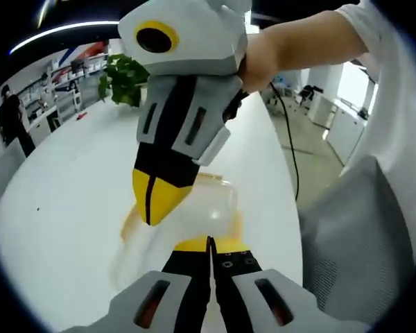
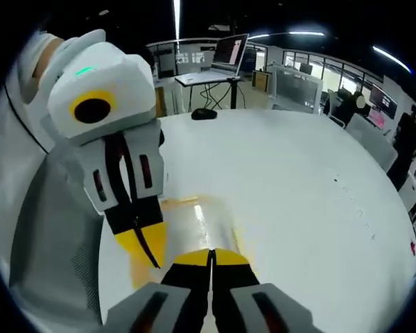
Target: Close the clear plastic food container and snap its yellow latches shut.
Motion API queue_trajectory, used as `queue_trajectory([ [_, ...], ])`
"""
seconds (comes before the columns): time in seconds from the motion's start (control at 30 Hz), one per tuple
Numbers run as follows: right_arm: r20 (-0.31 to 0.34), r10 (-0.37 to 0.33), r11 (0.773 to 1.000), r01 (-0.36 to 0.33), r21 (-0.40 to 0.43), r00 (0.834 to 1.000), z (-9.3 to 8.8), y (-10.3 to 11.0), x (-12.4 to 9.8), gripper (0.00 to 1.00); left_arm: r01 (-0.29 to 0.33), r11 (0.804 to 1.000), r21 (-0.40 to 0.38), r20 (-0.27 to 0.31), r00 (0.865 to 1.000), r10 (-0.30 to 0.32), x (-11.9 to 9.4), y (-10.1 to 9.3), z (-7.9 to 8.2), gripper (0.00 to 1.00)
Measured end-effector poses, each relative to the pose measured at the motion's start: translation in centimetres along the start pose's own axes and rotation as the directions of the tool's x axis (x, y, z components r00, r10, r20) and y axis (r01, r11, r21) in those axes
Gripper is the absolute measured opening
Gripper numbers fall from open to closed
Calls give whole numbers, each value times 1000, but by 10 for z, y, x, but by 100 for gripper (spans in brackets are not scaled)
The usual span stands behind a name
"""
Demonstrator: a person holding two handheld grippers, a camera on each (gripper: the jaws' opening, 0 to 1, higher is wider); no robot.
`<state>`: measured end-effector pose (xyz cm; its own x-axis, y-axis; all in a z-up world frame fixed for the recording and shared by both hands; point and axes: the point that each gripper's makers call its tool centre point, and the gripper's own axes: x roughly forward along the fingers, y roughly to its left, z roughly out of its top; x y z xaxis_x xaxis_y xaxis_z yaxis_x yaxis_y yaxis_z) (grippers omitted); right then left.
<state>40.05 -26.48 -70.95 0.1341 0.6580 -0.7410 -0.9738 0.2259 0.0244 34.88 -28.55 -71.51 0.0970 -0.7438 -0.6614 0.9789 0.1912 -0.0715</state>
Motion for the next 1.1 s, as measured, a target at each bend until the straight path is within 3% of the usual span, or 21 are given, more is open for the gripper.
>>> queue_trajectory([
  [0.2, -26, -17, 1000, 17, -15, 1000, -4, -11, 0, 4, 1, 1000, -12, -15, 1000, -1, 2, -4, -3, 4],
  [0.4, -67, -21, 999, 19, -27, 998, -11, -19, 1, 14, -31, 998, 57, -34, 999, 32, 2, -7, -5, 15],
  [0.53, -97, 43, 999, -46, -30, 994, -14, -16, 4, 25, -33, 996, 77, -39, 999, 36, 2, -10, -6, 20],
  [0.6, -180, 77, 990, -96, -100, 981, -23, -15, 4, 31, -48, 992, 116, -54, 997, 54, 1, -7, -7, 20],
  [0.77, -174, 101, 988, -119, -97, 980, -17, -16, 5, 36, -50, 992, 115, -52, 997, 56, 1, -7, -7, 25],
  [0.87, -155, 167, 981, -180, -74, 974, -14, -3, 8, 40, -36, 989, 147, -40, 998, 42, 3, -8, -5, 28],
  [1.03, -194, 174, 974, -198, -112, 965, -20, -3, 7, 41, -16, 974, 225, -61, 998, 30, 6, -12, -8, 30],
  [1.1, -195, 190, 971, -213, -107, 962, -21, -1, 5, 47, -25, 968, 249, -67, 997, 43, 6, -12, -9, 37],
])
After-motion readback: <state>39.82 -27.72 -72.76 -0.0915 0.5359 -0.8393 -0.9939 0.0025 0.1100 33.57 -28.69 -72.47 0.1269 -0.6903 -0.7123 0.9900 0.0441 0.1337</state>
